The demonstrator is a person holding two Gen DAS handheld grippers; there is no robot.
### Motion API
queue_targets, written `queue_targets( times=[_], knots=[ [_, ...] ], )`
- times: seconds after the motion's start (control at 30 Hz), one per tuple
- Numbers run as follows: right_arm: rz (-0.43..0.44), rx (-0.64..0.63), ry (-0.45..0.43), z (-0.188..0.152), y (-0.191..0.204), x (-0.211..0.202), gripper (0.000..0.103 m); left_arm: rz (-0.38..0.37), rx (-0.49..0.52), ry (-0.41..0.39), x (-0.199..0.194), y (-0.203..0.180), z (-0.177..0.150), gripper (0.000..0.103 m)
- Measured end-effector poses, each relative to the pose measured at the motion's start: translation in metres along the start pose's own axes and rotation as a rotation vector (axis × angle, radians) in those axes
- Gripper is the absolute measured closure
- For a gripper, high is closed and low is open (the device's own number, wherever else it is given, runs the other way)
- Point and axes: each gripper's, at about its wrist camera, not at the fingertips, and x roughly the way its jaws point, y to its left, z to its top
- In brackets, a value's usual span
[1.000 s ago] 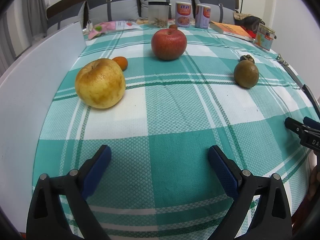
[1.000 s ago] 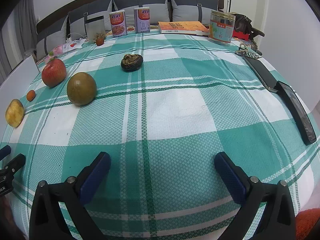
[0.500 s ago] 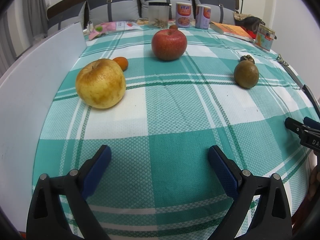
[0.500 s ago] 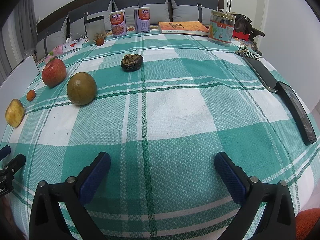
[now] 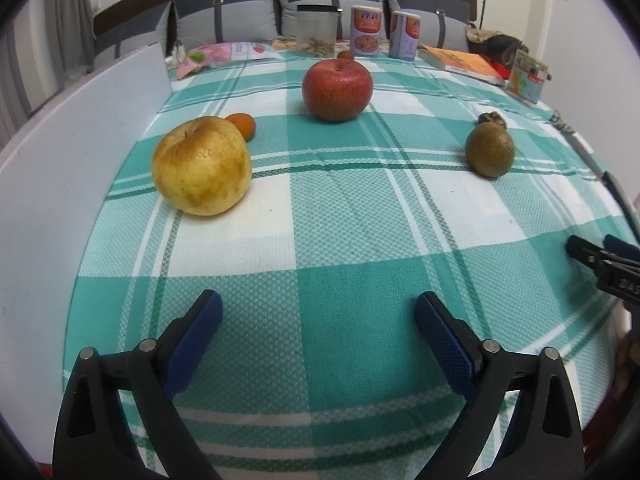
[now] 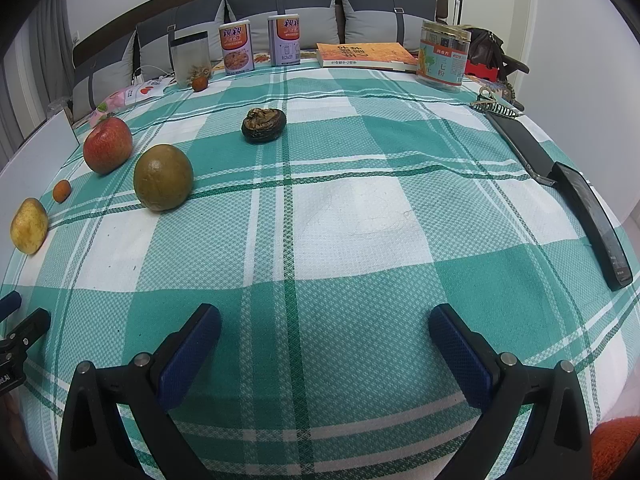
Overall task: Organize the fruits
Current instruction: 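Reach the left tool to the yellow pear and grasp it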
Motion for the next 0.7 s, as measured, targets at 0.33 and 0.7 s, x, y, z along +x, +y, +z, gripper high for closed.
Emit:
queue_targets(
  times=[0.33, 0.7],
  knots=[
    [-0.001, -0.004, 0.002, 0.001, 0.001, 0.0, 0.0, -0.001, -0.23, -0.021, -0.003, 0.057, 0.036, 0.006],
    [-0.001, -0.004, 0.003, 0.001, 0.001, 0.001, 0.0, 0.111, -0.276, 0.014, 0.044, 0.075, 0.081, 0.023]
  ],
)
